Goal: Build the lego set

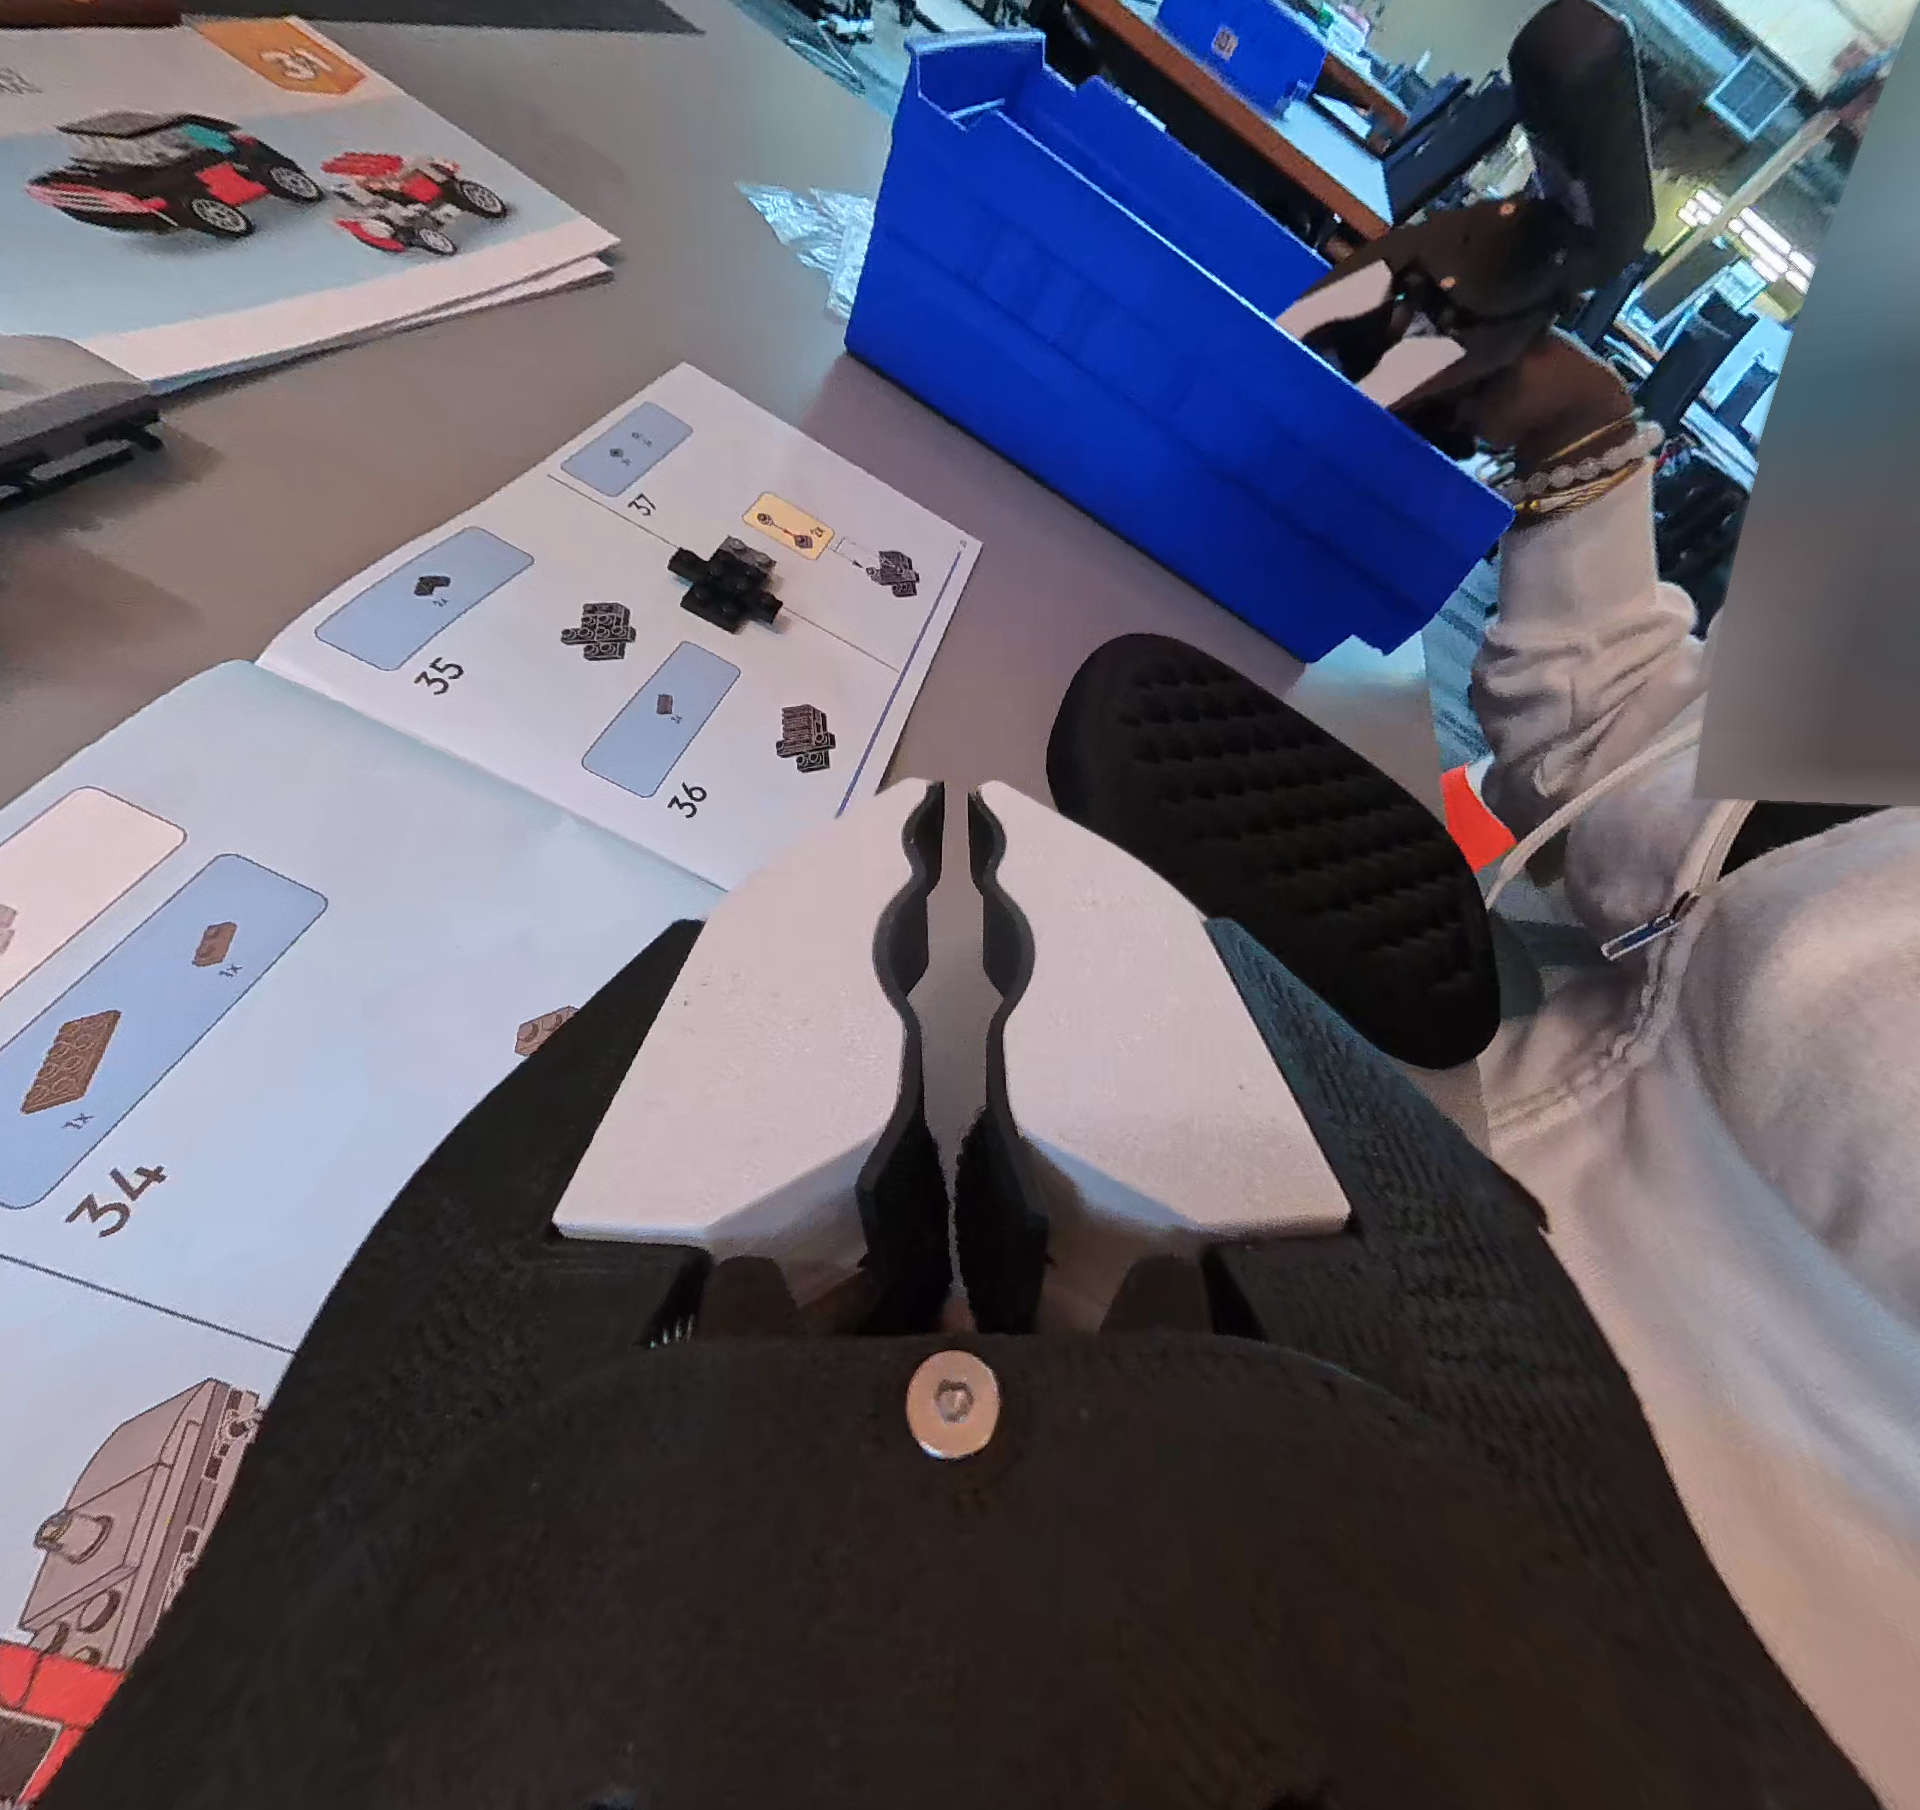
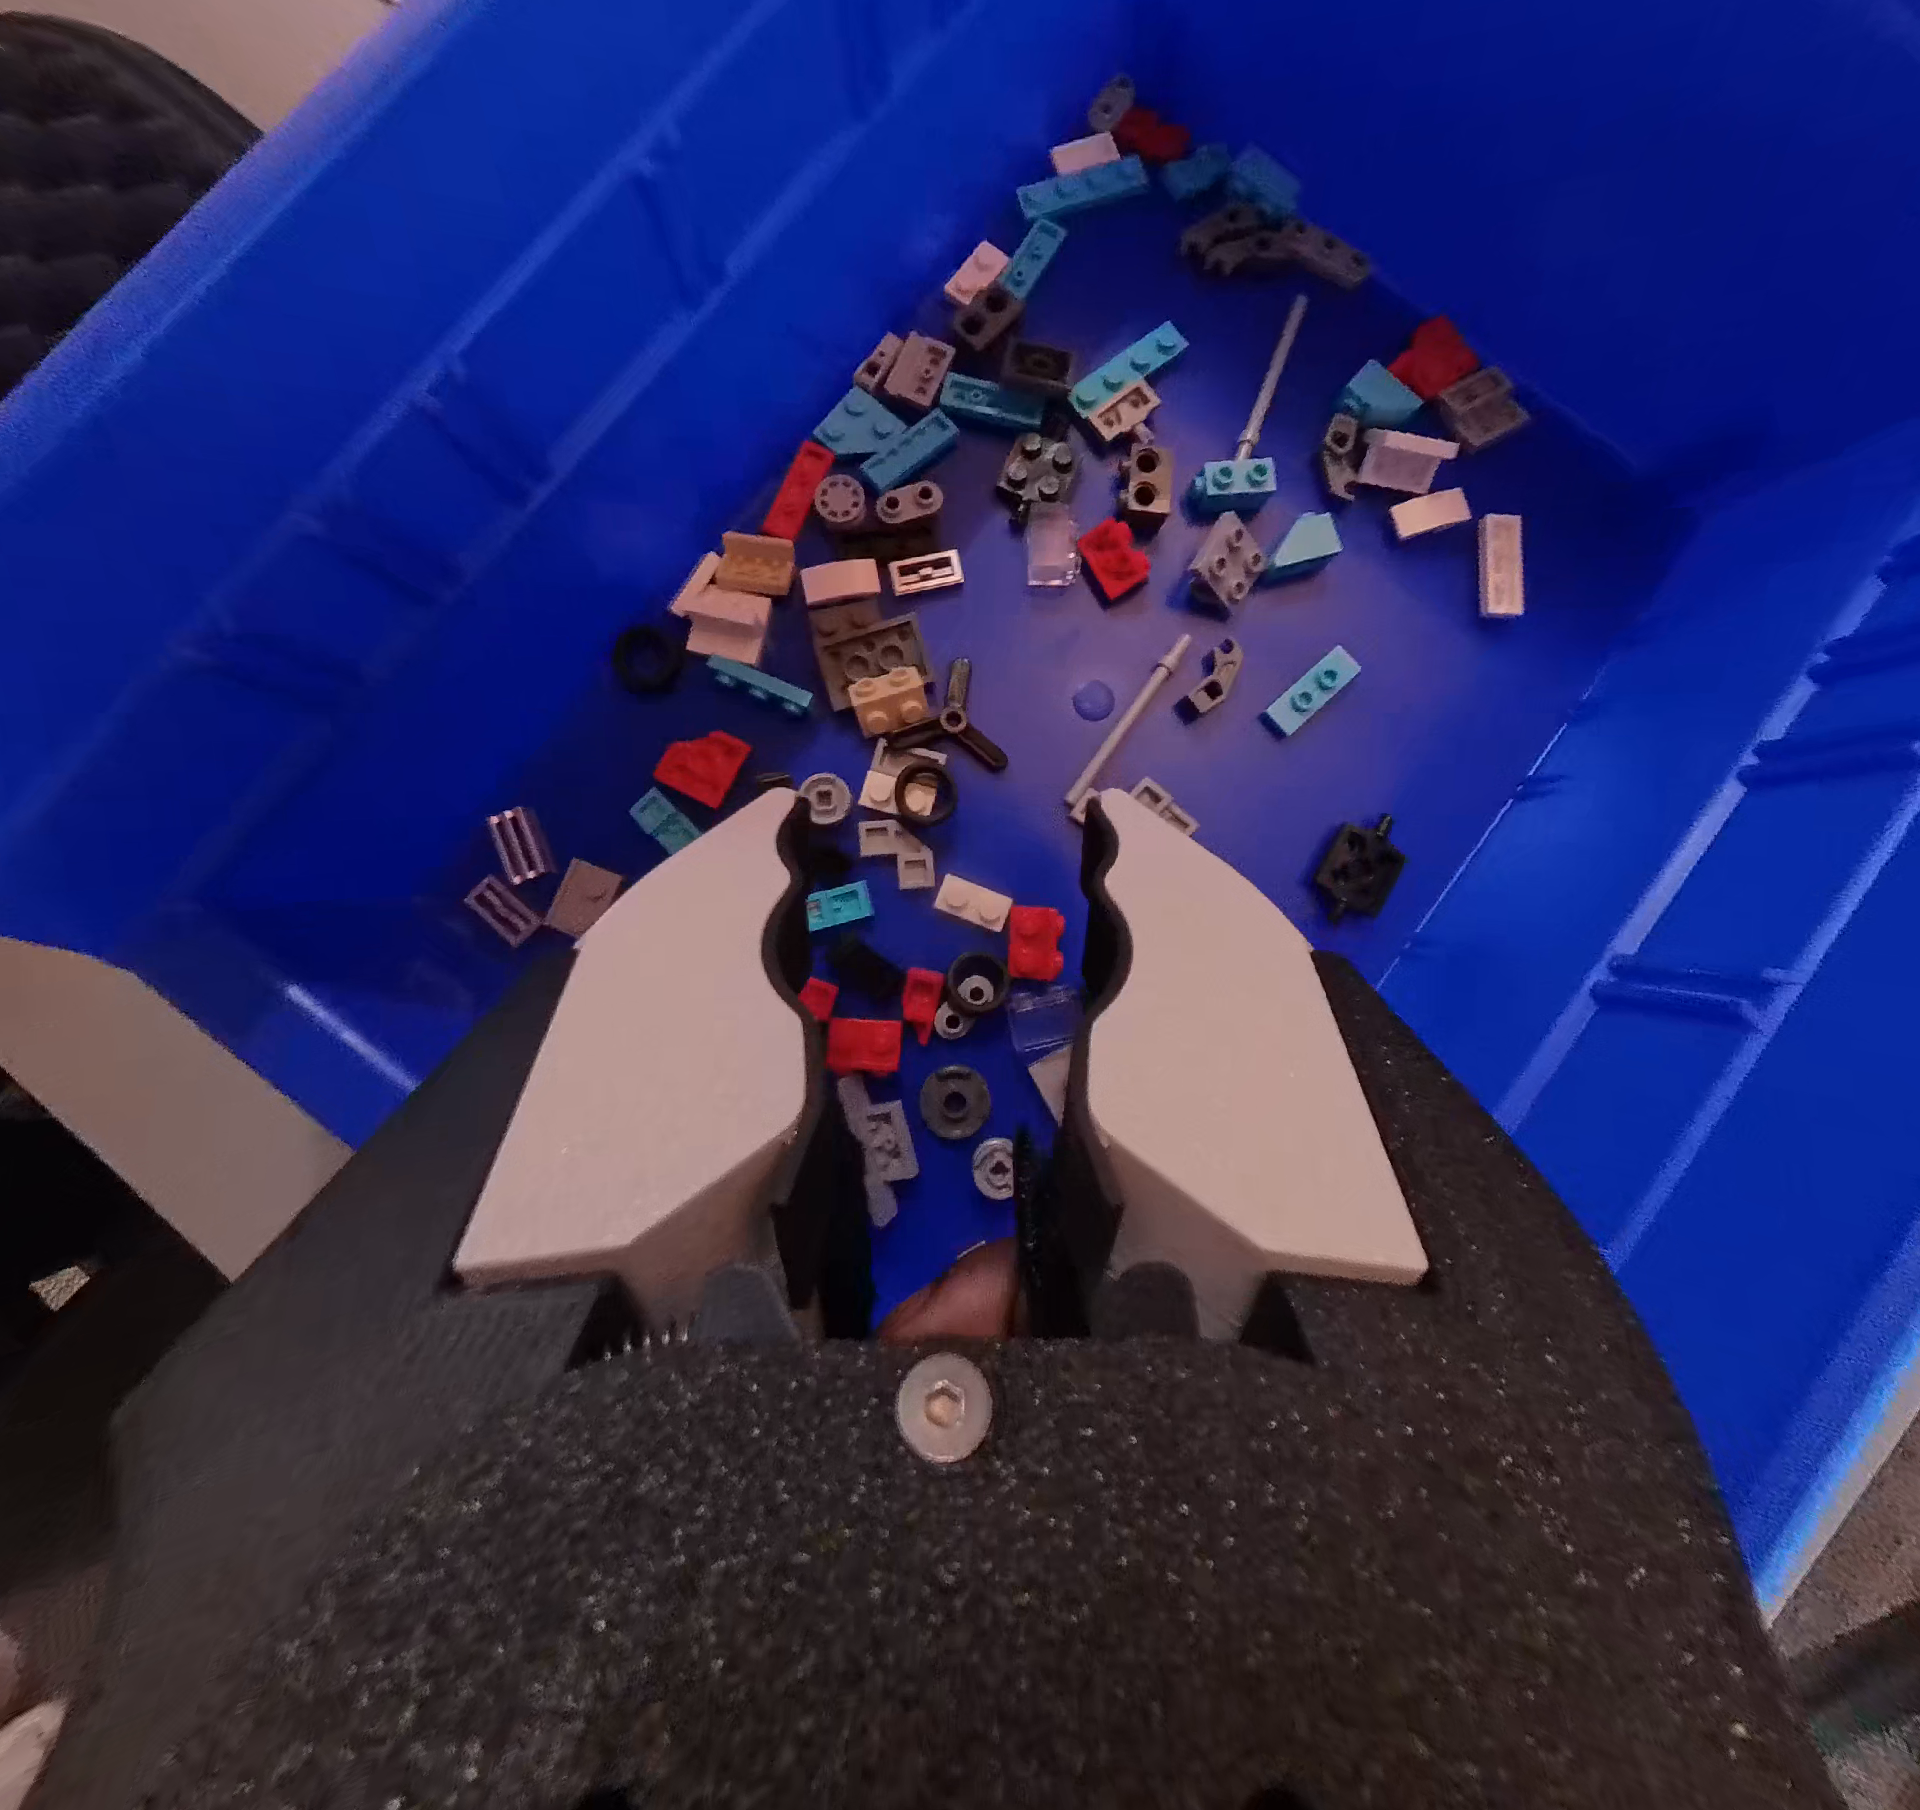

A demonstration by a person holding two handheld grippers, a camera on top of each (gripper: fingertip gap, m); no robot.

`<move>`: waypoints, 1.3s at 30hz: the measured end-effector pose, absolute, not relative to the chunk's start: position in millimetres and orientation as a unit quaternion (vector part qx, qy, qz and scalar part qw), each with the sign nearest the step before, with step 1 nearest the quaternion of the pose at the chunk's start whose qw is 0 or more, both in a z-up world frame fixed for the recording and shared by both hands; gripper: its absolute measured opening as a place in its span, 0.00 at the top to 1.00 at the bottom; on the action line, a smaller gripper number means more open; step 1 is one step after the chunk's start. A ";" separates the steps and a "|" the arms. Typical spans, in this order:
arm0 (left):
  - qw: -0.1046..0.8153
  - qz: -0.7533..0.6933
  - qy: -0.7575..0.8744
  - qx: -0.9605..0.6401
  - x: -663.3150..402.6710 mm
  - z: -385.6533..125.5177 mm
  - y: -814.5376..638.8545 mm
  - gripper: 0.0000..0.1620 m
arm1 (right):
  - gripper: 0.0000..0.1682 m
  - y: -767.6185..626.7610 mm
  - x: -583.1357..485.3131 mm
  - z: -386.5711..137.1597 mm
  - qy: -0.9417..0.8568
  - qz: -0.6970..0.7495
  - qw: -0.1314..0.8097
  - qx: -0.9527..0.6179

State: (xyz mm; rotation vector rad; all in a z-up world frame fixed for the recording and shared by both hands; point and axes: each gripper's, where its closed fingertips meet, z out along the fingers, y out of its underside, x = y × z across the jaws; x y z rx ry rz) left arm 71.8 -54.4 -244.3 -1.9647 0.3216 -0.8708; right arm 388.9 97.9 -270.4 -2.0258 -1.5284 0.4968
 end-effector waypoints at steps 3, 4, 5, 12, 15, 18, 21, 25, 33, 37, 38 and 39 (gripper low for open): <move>0.463 -0.357 0.130 -0.801 71.9 -244.6 -54.3 0.97 | 0.70 93.5 393.9 -267.5 -0.574 0.176 0.276 -0.751; 0.463 -0.360 0.128 -0.800 71.5 -244.3 -54.1 0.97 | 0.70 95.6 396.1 -265.2 -0.565 0.170 0.283 -0.756; 0.462 -0.363 0.125 -0.800 71.1 -244.2 -53.9 0.97 | 0.70 98.2 397.7 -262.9 -0.551 0.167 0.291 -0.764; 0.456 -0.360 0.130 -0.803 72.7 -246.3 -54.5 0.96 | 0.70 94.6 428.7 -254.2 -0.508 0.128 0.297 -0.798; 0.450 -0.354 0.130 -0.809 73.0 -248.9 -53.8 0.96 | 0.71 89.2 446.7 -246.6 -0.489 0.124 0.307 -0.807; 0.434 -0.345 0.140 -0.820 76.0 -254.6 -54.2 0.95 | 0.71 91.1 471.0 -241.7 -0.434 0.103 0.327 -0.833; 0.428 -0.338 0.151 -0.824 78.7 -257.2 -55.3 0.95 | 0.73 83.4 484.1 -245.0 -0.413 0.095 0.323 -0.846; 0.431 -0.341 0.150 -0.822 78.4 -256.0 -55.4 0.95 | 0.76 70.2 467.3 -247.0 -0.451 0.133 0.312 -0.825; 0.440 -0.351 0.145 -0.814 77.0 -252.4 -55.6 0.95 | 0.95 22.8 401.0 -234.2 -0.622 0.290 0.245 -0.685; 0.442 -0.355 0.144 -0.811 76.8 -251.1 -56.0 0.95 | 0.90 7.0 379.5 -273.0 -0.733 0.236 0.101 -0.630; 0.445 -0.354 0.145 -0.810 76.7 -250.3 -56.1 0.95 | 0.90 8.4 376.9 -282.4 -0.749 0.217 0.081 -0.620; 0.447 -0.354 0.144 -0.808 76.3 -249.7 -56.1 0.95 | 0.91 7.6 374.0 -288.4 -0.758 0.211 0.063 -0.615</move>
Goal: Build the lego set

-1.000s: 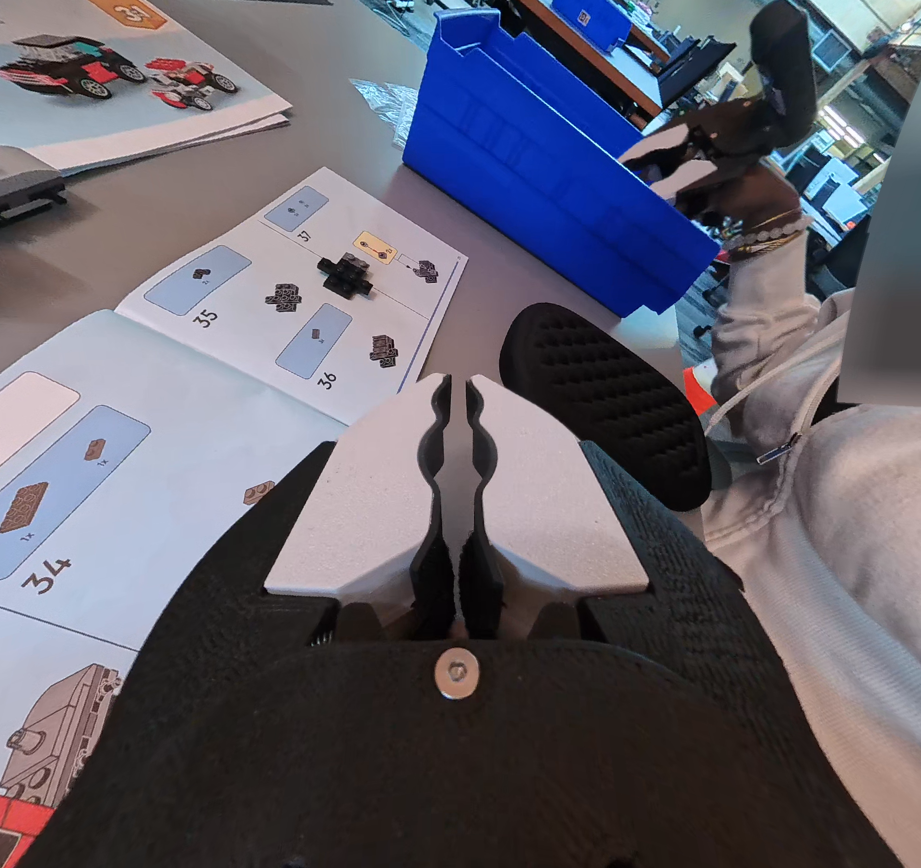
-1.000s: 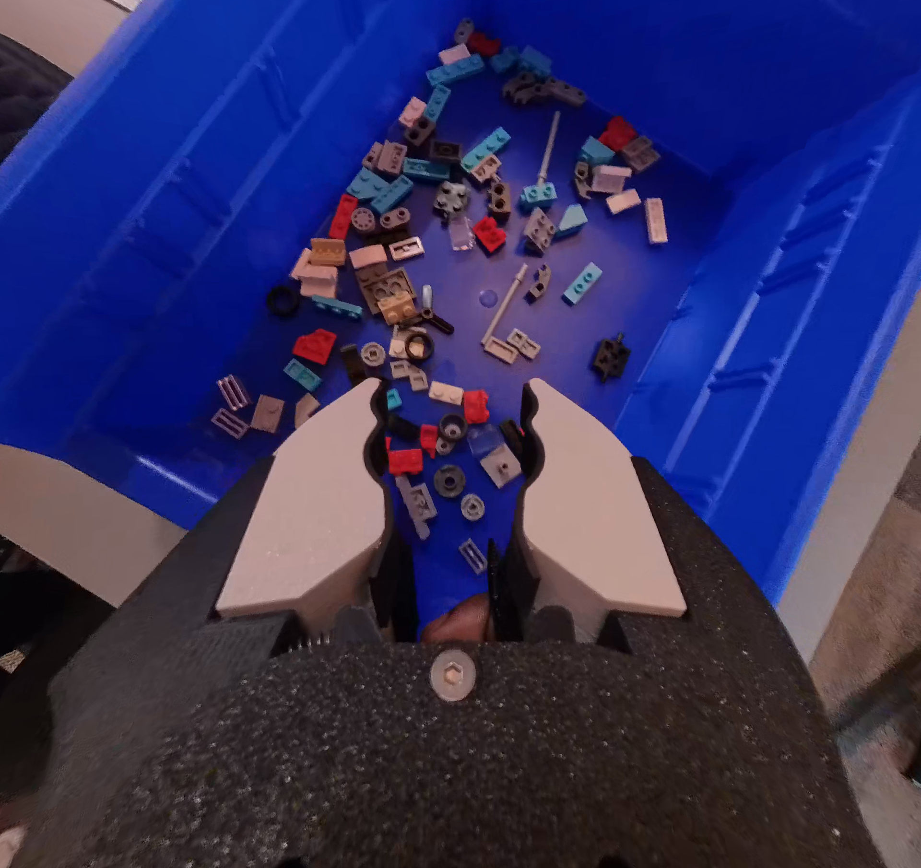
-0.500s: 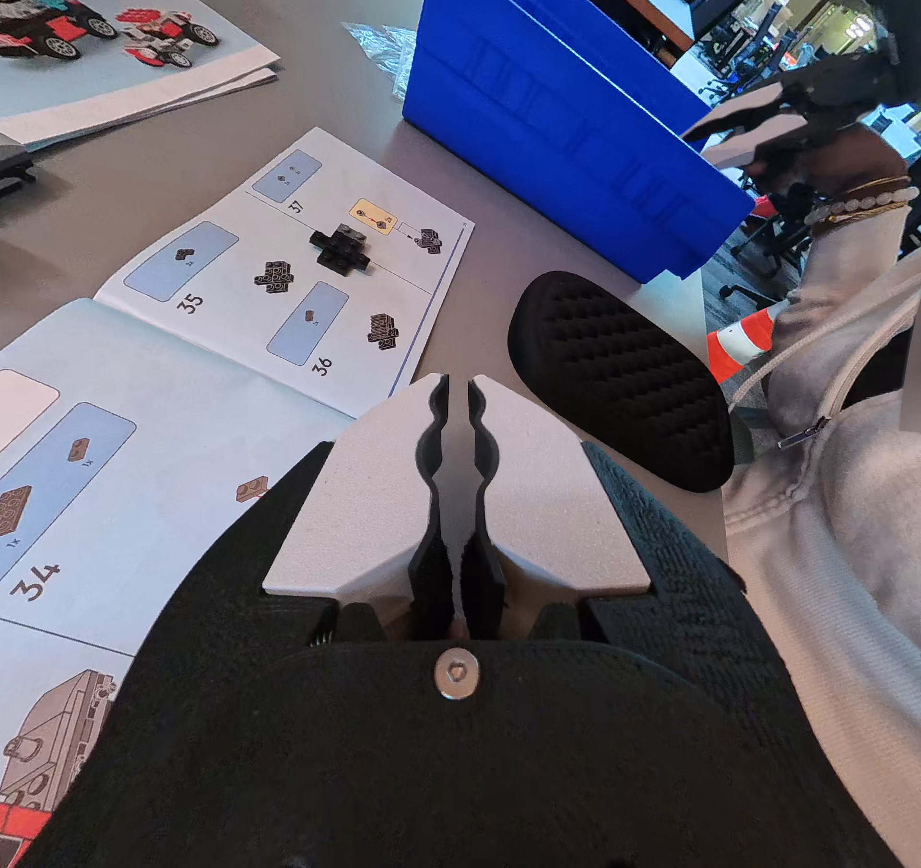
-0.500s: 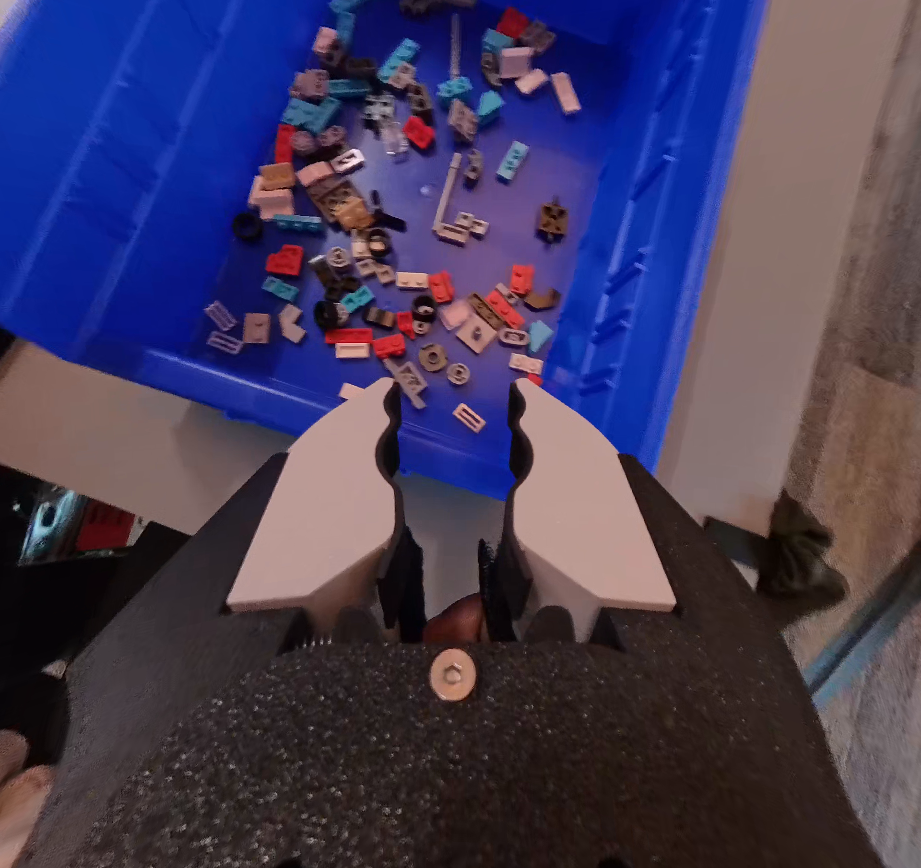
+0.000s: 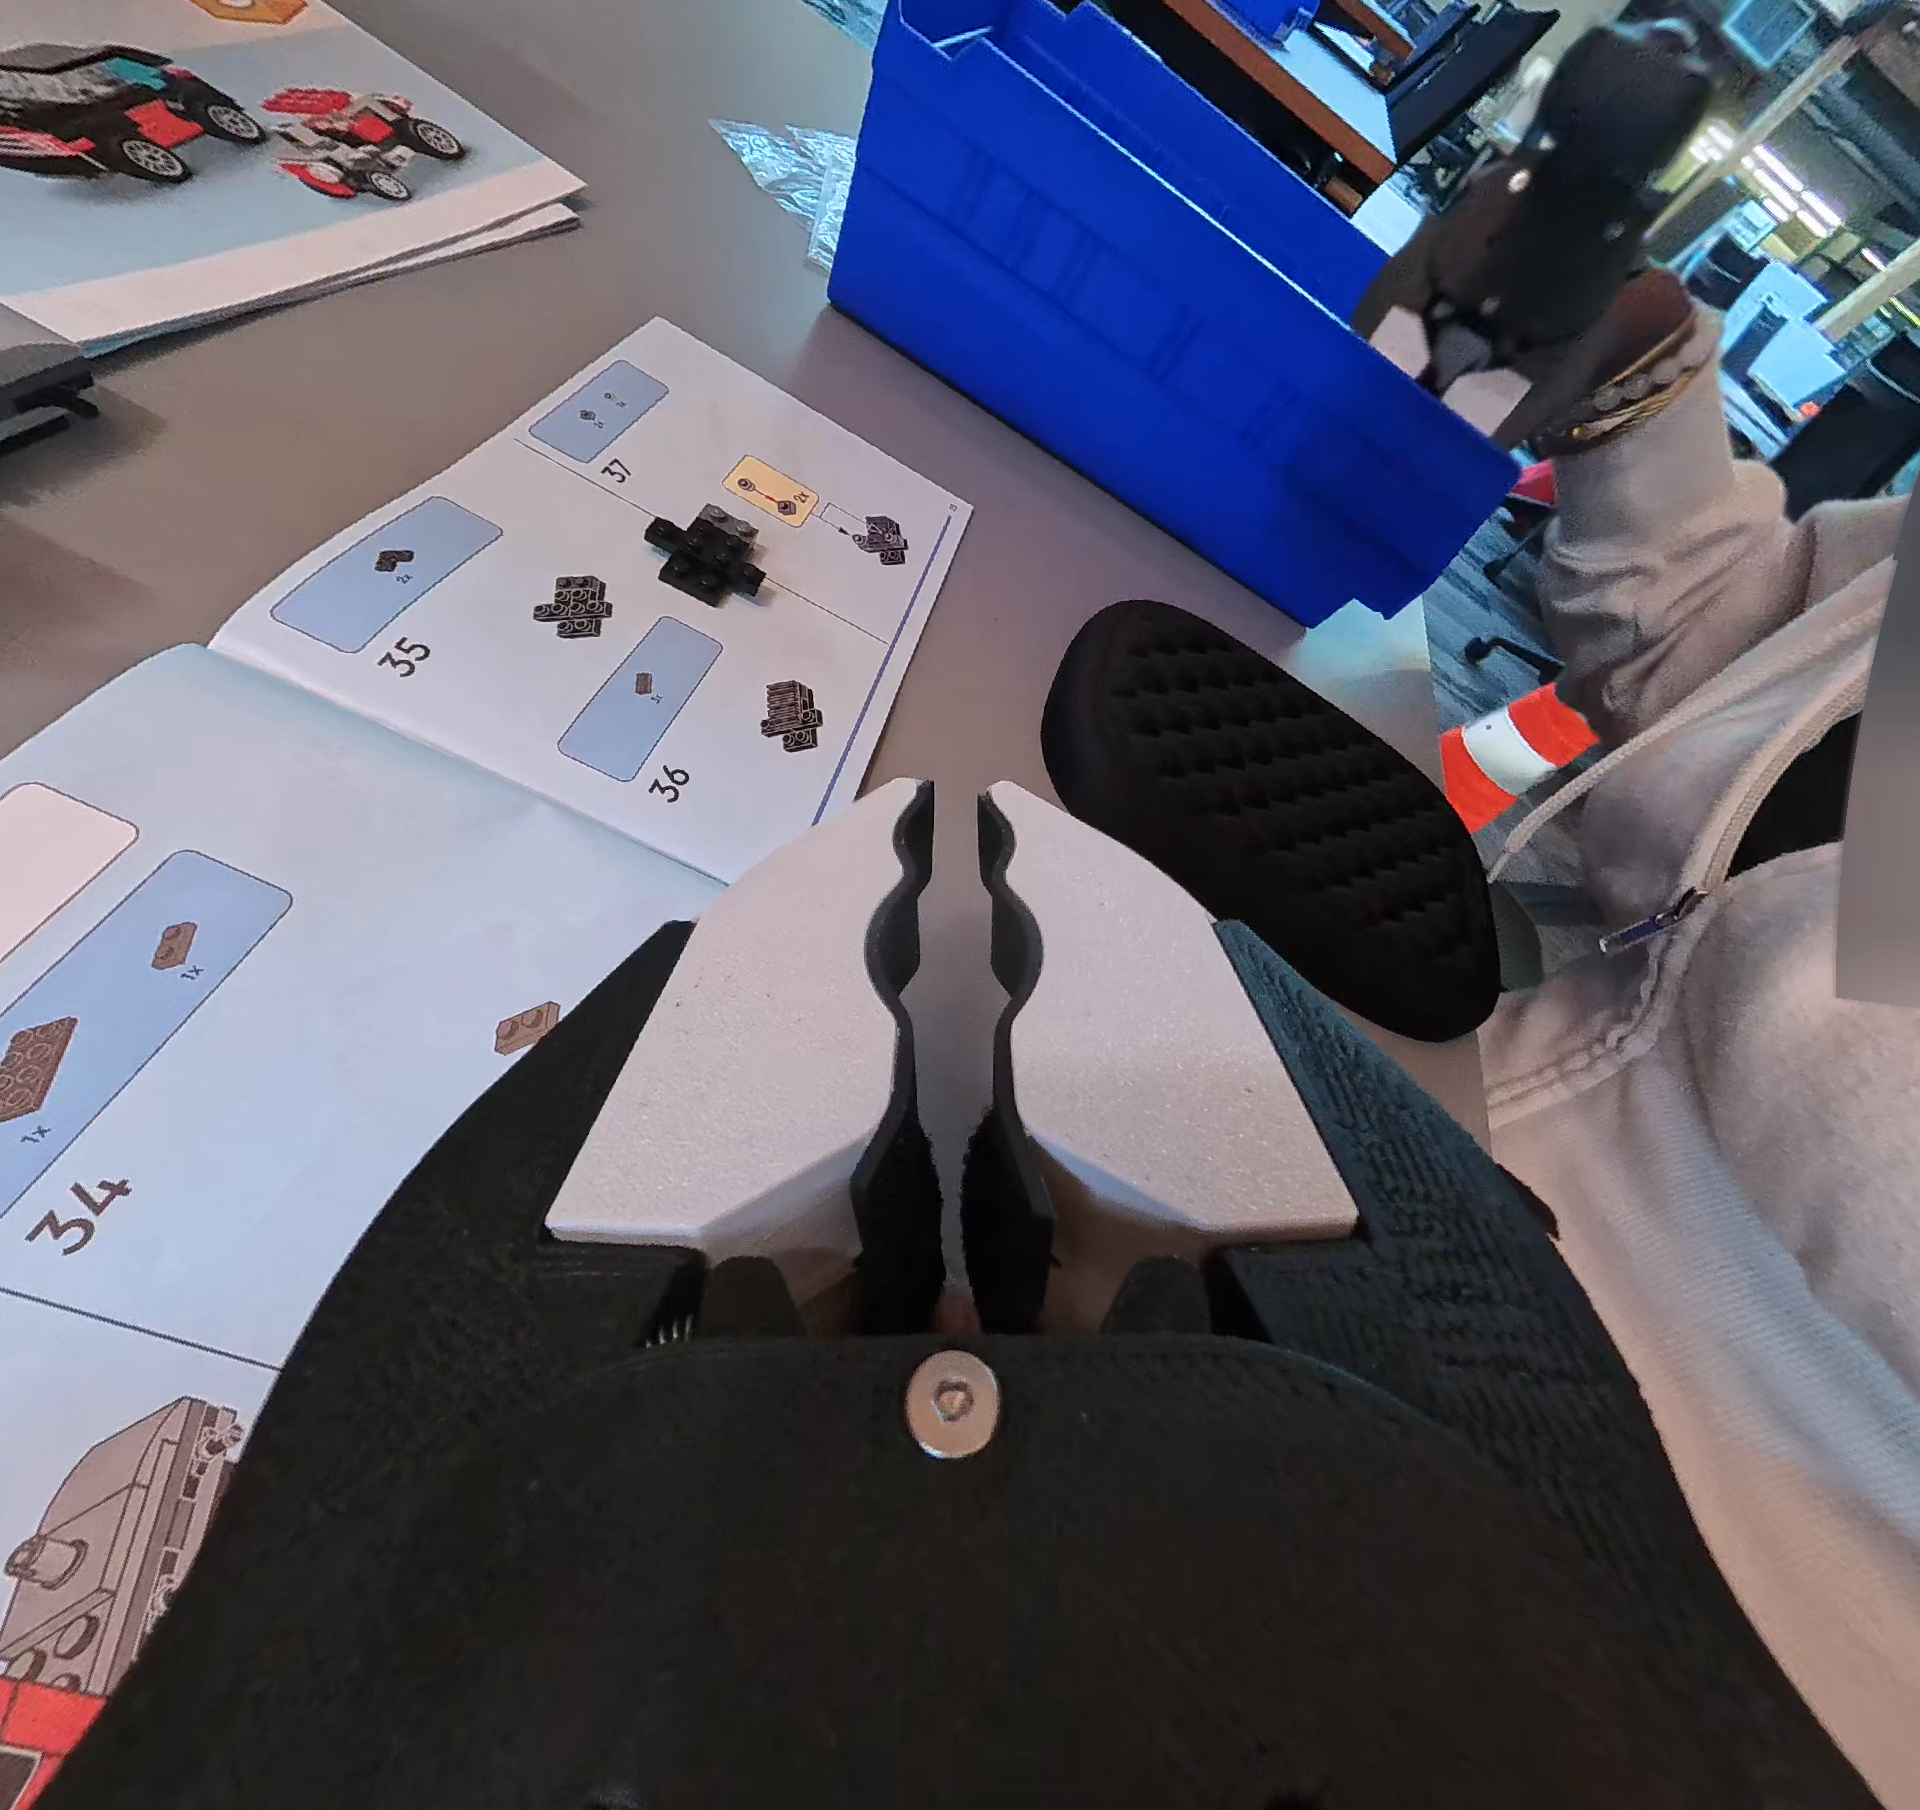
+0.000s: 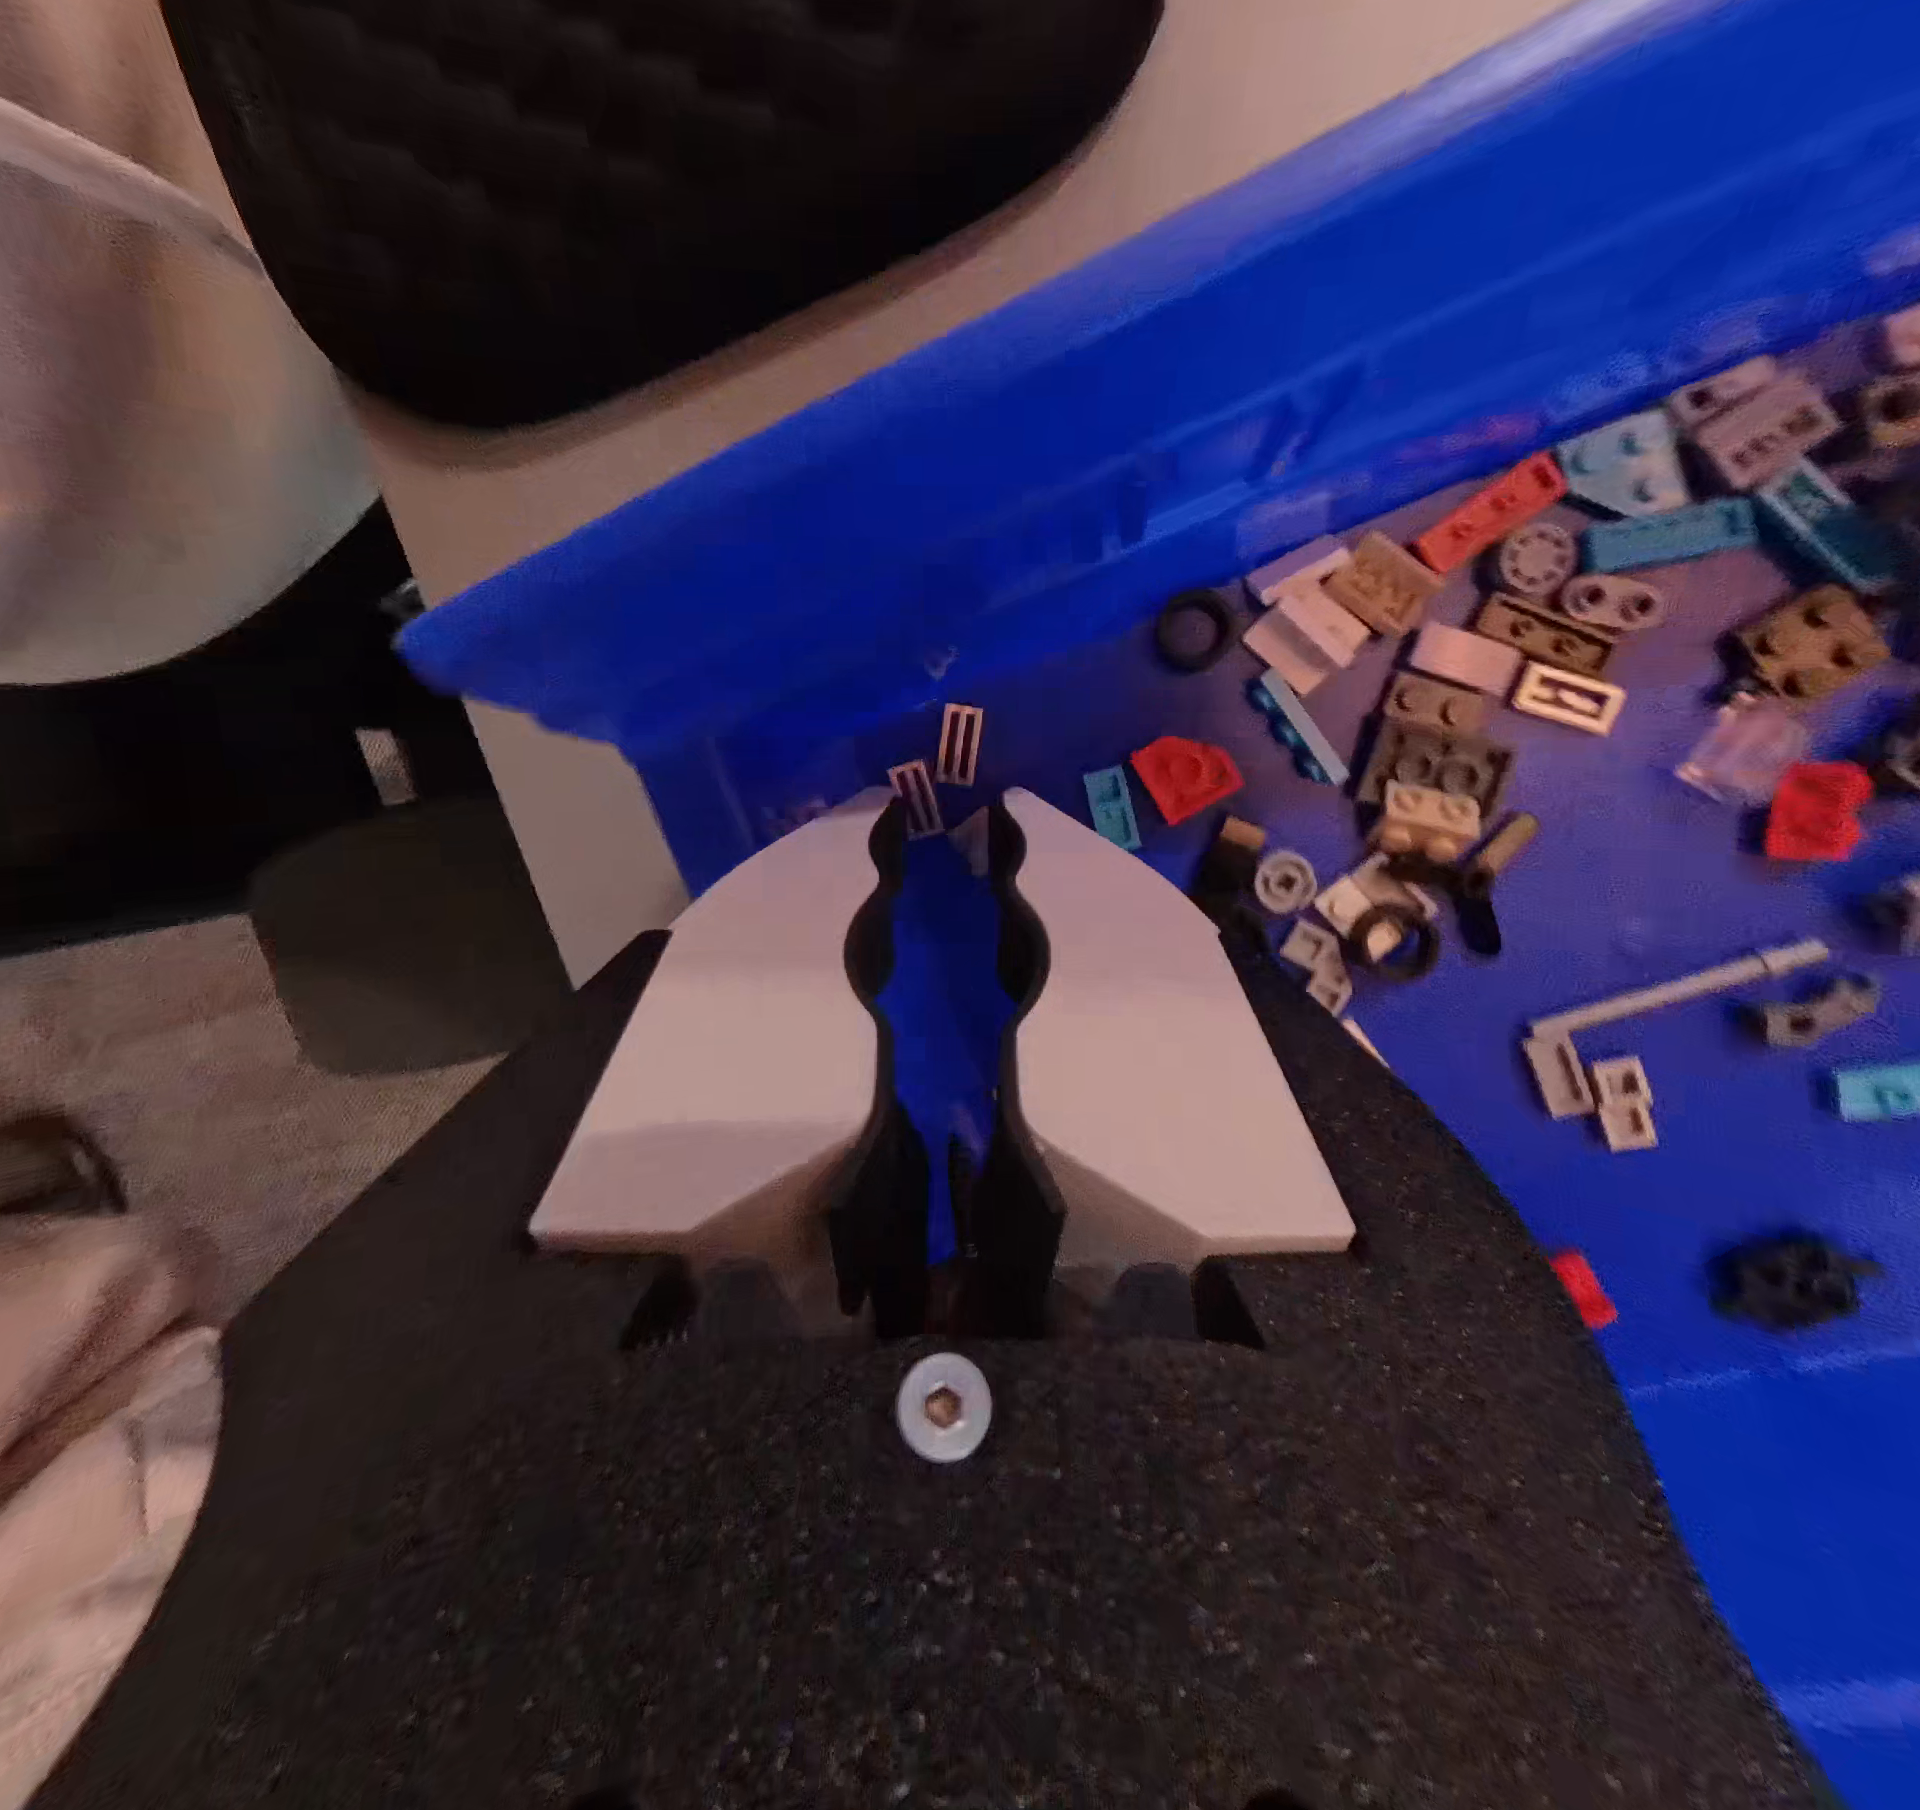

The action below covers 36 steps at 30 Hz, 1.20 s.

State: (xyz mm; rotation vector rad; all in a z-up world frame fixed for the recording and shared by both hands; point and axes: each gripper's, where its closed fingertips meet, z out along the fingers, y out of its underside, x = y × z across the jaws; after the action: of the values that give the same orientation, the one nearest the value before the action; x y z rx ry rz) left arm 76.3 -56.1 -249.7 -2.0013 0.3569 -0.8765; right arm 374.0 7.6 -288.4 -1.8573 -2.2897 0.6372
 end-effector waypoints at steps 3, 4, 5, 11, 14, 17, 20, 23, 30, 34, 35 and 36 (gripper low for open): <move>0.456 -0.351 0.142 -0.806 74.9 -248.1 -55.8 0.95 | 0.90 4.6 364.2 -294.8 -0.768 0.215 0.047 -0.601; 0.458 -0.349 0.141 -0.805 74.7 -247.6 -55.6 0.95 | 0.90 3.7 363.6 -297.0 -0.771 0.212 0.042 -0.599; 0.460 -0.348 0.141 -0.805 74.4 -247.3 -55.7 0.95 | 0.90 4.2 364.5 -300.4 -0.773 0.202 0.037 -0.600; 0.459 -0.344 0.136 -0.808 73.4 -248.1 -54.4 0.95 | 0.96 1.4 361.7 -307.4 -0.754 0.228 0.028 -0.615; 0.450 -0.339 0.135 -0.815 73.7 -250.9 -53.4 0.95 | 1.00 11.2 366.2 -307.3 -0.732 0.231 0.035 -0.640; 0.436 -0.339 0.142 -0.822 76.4 -254.0 -53.8 0.94 | 1.00 20.4 368.4 -298.0 -0.707 0.232 0.056 -0.666; 0.428 -0.347 0.148 -0.821 78.6 -254.6 -55.2 0.94 | 1.00 29.3 369.5 -280.3 -0.682 0.228 0.096 -0.688; 0.438 -0.356 0.150 -0.812 78.5 -250.4 -56.5 0.94 | 1.00 39.1 368.1 -257.6 -0.658 0.223 0.150 -0.703; 0.470 -0.366 0.148 -0.790 75.7 -240.2 -58.7 0.94 | 1.00 53.9 355.7 -210.7 -0.606 0.231 0.260 -0.715; 0.472 -0.359 0.155 -0.790 76.7 -240.6 -59.4 0.94 | 1.00 65.3 343.5 -190.1 -0.572 0.246 0.313 -0.717; 0.473 -0.357 0.157 -0.791 77.1 -240.8 -59.6 0.94 | 1.00 68.3 340.4 -185.8 -0.563 0.249 0.325 -0.718; 0.473 -0.355 0.158 -0.791 77.3 -240.9 -59.8 0.94 | 1.00 70.6 337.4 -181.9 -0.556 0.253 0.336 -0.718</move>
State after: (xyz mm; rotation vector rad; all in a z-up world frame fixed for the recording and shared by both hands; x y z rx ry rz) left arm 77.3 -59.8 -240.9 -1.9353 0.3878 -0.8695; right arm 337.4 70.6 -181.9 -1.8718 -1.4490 0.6594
